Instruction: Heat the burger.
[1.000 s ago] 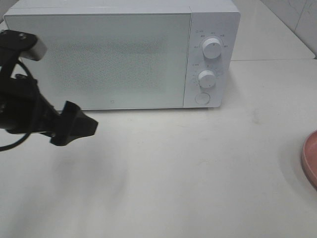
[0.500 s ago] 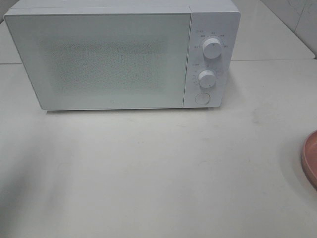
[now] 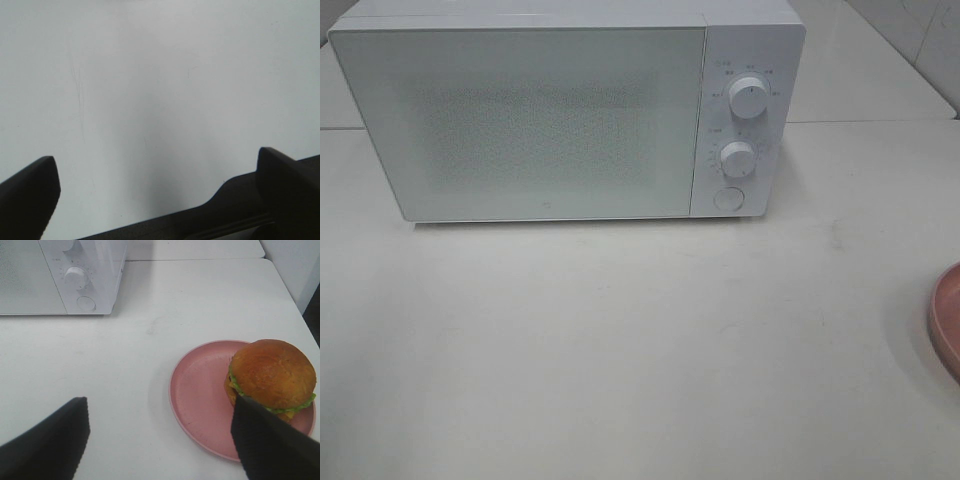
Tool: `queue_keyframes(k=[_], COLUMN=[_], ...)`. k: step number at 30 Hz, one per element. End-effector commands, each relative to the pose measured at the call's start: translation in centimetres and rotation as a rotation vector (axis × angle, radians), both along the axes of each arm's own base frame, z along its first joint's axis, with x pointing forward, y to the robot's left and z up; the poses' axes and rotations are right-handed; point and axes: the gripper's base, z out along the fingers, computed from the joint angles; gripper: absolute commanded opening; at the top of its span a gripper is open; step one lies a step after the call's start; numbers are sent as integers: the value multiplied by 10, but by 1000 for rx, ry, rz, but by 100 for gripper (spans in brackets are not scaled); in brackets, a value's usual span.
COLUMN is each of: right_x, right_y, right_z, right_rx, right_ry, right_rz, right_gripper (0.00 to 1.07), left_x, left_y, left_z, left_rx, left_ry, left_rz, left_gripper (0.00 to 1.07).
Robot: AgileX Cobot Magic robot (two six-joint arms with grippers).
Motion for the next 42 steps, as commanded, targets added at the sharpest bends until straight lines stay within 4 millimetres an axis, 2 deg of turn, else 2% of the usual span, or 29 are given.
queue_keyframes(k=[1,4,10,23,32,42], right_x=[-5,-5,-5,-5,-5,-4], right_y=[-1,-1,-1,-1,-1,-1], right_z=[0,0,0,0,0,0], right_rx=[1,1,1,1,1,0], right_ry=[-33,-33,-33,-33,-33,-27], right_rz=[-10,-10,-10,-10,-10,-10], right_gripper=[76,76,76,76,76,76], left_x=[-23,-33,-46,-51,-94,-94], left_y=[3,5,7,8,12,12], left_z=[-13,-26,-23,-22,-19,-19], left_rx=[5,-15,-52,-56,-58,-56], left_ry=[-2,-25,-118,-152,-441,-441], left_rz=[-10,9,42,49,237,248], left_gripper=[100,100,100,100,100,100])
